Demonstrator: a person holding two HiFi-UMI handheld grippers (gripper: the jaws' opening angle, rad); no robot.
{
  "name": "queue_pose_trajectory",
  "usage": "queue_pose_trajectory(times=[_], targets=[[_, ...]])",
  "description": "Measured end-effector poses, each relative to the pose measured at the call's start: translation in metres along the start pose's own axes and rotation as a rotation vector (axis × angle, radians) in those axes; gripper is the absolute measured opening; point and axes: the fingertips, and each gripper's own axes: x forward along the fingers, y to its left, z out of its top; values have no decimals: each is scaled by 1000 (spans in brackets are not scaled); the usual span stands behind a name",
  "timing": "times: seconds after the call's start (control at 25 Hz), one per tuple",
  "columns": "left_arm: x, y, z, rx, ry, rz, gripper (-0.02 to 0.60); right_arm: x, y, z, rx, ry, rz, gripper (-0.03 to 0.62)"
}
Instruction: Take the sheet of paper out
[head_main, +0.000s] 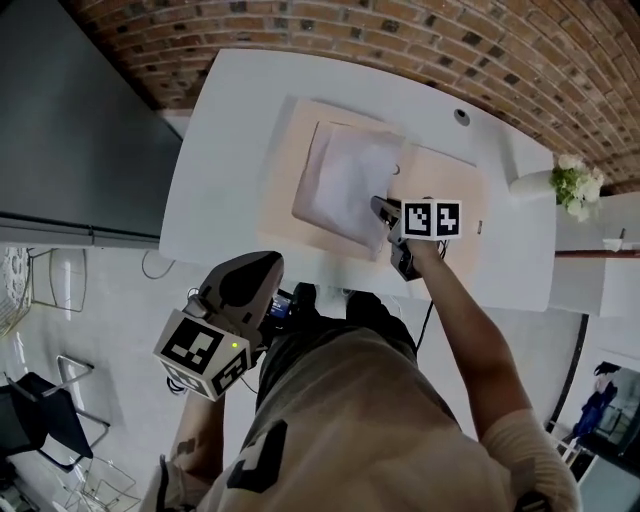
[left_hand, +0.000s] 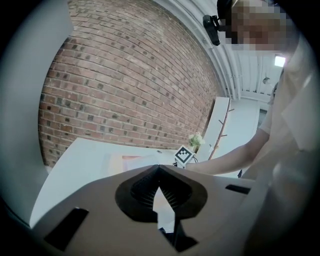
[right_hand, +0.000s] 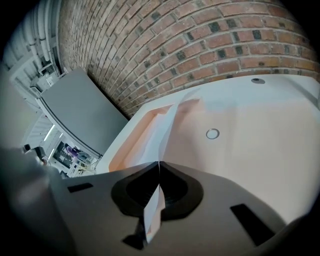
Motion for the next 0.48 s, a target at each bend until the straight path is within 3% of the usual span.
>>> queue_pose_trajectory(times=[0.48], targets=[[17, -11, 7, 24, 12, -86, 14, -27, -24, -7, 11, -28, -71, 25]])
